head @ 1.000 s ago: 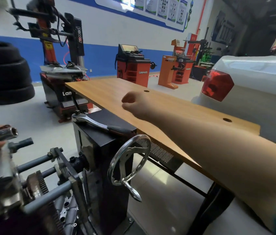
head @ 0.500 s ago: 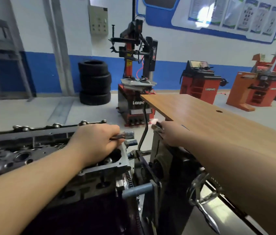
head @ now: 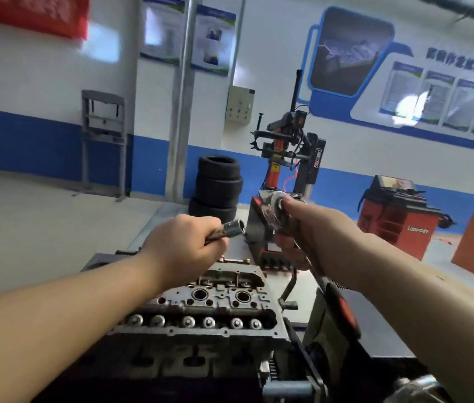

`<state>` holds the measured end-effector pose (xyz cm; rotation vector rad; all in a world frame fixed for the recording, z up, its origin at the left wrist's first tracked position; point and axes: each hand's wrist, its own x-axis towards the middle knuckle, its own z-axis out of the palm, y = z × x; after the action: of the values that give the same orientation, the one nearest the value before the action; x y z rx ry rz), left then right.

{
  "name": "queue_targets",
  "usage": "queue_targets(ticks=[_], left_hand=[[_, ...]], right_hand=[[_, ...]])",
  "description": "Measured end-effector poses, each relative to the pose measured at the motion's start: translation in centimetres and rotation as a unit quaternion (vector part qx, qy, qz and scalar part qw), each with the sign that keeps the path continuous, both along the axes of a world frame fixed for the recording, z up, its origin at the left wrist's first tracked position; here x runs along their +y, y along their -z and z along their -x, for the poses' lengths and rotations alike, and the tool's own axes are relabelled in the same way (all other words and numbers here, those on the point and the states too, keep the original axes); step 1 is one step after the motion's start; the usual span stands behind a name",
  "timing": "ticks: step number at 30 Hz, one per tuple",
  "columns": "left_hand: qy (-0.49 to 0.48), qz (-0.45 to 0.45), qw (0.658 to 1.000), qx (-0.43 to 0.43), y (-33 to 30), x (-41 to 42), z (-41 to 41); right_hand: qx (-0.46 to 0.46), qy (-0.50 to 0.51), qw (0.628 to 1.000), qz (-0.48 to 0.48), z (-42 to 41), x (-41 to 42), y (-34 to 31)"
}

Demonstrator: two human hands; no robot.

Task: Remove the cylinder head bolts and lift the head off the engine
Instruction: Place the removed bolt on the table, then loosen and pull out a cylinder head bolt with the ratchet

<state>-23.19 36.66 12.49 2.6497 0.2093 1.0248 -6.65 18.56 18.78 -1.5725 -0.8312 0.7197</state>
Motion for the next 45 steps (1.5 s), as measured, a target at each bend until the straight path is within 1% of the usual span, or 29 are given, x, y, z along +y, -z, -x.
queue_targets(ticks=[1,2,4,6,10,16,20,24,28,31,34,35,36,38,39,40,41,42,45], left_hand=[[-0.007,0.017,1.000,-0.015,-0.6,0.6,1.4],[-0.016,0.027,0.999,-0.023,-1.1,1.1,2.9],[-0.034,0.019,0.999,-0.025,-1.8,2.0,5.8],[-0.057,-0.003,0.998,-0.014,-2.0,2.7,8.6],[-0.097,-0.016,0.995,-0.007,-1.9,3.8,12.4],[-0.112,0.013,0.994,0.000,-1.4,3.9,14.7],[-0.119,0.041,0.992,-0.007,-1.1,3.7,15.0],[-0.097,0.072,0.993,-0.013,-1.1,3.5,14.6],[-0.028,0.147,0.988,0.035,-1.4,3.7,14.4],[-0.011,0.145,0.986,0.086,-2.2,3.8,14.7],[0.000,0.167,0.982,0.087,-2.5,3.9,15.0],[-0.012,0.162,0.984,0.074,-2.3,3.9,15.0],[-0.039,0.134,0.989,0.051,-2.0,3.7,14.9],[-0.120,0.034,0.992,0.005,-1.4,3.4,15.0],[-0.150,-0.003,0.989,-0.008,-1.2,3.3,15.1],[-0.159,-0.014,0.987,-0.015,-1.2,3.3,15.1],[-0.150,-0.007,0.989,-0.017,-1.1,3.6,15.0],[-0.123,0.022,0.992,-0.020,-0.9,4.0,14.9],[-0.023,0.151,0.988,-0.031,-0.3,4.9,14.8]], right_hand=[[-0.009,0.019,1.000,0.008,1.5,1.2,-0.4],[-0.014,0.004,1.000,0.005,3.0,2.1,-0.4],[0.016,-0.095,0.995,-0.033,5.5,2.8,0.3],[0.053,-0.163,0.984,-0.050,8.0,2.5,0.9],[0.072,-0.212,0.973,-0.049,11.5,4.9,0.8],[0.076,-0.224,0.971,-0.039,14.4,6.5,0.9],[0.084,-0.212,0.973,-0.030,15.5,6.6,0.7],[0.075,-0.215,0.974,-0.011,15.6,6.2,0.7],[0.037,-0.207,0.978,0.012,14.9,5.9,0.7],[0.008,-0.214,0.976,0.039,14.4,5.7,0.4],[0.004,-0.211,0.976,0.056,14.7,6.1,0.0],[0.005,-0.210,0.976,0.058,14.9,6.3,0.0],[0.011,-0.210,0.976,0.059,15.1,6.5,-0.1],[0.036,-0.209,0.976,0.050,15.6,6.8,-0.2],[0.047,-0.206,0.976,0.044,15.8,6.9,-0.3],[0.053,-0.202,0.977,0.040,16.0,7.1,-0.2],[0.056,-0.202,0.977,0.039,16.2,7.4,0.0],[0.058,-0.206,0.976,0.039,16.5,7.7,0.2],[0.062,-0.208,0.975,0.044,17.2,8.6,0.6]])
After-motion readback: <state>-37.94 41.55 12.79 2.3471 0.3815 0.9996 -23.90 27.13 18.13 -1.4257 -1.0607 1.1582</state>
